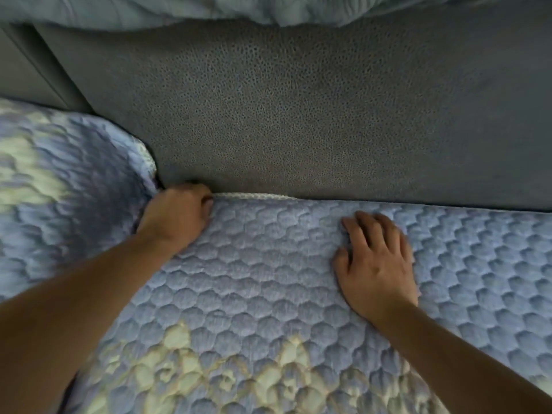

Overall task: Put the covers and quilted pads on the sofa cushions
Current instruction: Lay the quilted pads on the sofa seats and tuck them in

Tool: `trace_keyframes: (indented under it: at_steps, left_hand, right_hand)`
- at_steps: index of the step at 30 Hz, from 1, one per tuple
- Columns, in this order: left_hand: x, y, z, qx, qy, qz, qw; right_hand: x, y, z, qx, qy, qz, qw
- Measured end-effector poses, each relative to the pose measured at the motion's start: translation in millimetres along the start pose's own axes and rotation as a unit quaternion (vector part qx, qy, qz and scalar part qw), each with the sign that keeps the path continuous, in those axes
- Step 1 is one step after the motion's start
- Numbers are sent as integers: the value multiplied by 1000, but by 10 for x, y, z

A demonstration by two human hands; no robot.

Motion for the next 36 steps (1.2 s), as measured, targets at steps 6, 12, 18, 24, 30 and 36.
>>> trace_keyframes:
  at_steps: [6,12,18,24,30,36]
  left_hand:
    - [192,-145,-176,-154,-45,0,987]
    - [579,-59,-292,-214,12,-170,962]
    - [1229,261,245,-158,-21,-40,986]
    - [1361,-69,948,-177,27,-7,984]
    - [1623,25,867,-230,111,-158,954]
    - [3887,818,1445,-183,-101,17,978]
  right_hand:
    - [-151,78,-962,-223,44,33,973]
    - [-366,-10,-1003,-171,41,101,979]
    - [-198,168,-435,-35,75,34,996]
    - [1193,791,611,-14,-59,33,998]
    - [2466,1512,1825,-222,-273,76,933]
    - [3054,1438,2280,-225,-276,43,933]
Point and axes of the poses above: each hand's wrist, its own z-axis away from the middle knuckle, its own y-axis out of the back of the hand, x = y × z, the point moved 1 cm from there along -z, towards the middle knuckle, and after that the axes turned 7 degrees about -z, right-handed, at the moved point
